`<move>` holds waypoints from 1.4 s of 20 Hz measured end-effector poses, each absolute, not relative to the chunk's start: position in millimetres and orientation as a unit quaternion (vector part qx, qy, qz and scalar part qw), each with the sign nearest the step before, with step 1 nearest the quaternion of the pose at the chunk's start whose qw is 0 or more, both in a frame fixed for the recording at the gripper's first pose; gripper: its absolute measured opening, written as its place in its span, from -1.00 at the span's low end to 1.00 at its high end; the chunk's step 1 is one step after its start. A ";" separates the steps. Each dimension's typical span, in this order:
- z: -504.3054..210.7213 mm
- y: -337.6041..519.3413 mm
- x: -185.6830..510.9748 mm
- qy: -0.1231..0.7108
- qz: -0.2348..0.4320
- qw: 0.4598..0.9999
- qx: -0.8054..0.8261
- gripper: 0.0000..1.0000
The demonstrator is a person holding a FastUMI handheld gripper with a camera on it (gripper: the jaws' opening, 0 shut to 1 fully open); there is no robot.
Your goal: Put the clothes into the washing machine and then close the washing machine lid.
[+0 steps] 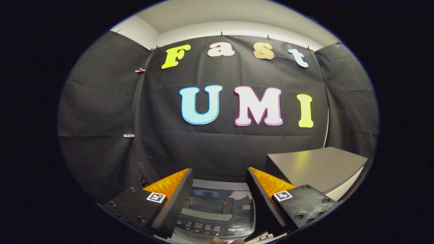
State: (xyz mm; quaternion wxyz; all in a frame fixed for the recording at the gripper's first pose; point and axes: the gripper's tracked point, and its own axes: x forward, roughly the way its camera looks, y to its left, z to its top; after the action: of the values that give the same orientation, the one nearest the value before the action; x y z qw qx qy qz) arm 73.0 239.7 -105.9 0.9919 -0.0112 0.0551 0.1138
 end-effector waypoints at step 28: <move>14.8 -24.2 -94.4 -0.037 -0.024 0.999 0.014 0.97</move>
State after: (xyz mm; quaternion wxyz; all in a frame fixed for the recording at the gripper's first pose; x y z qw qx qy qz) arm -94.4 -24.2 14.8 0.9989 0.0136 -0.0367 -0.0240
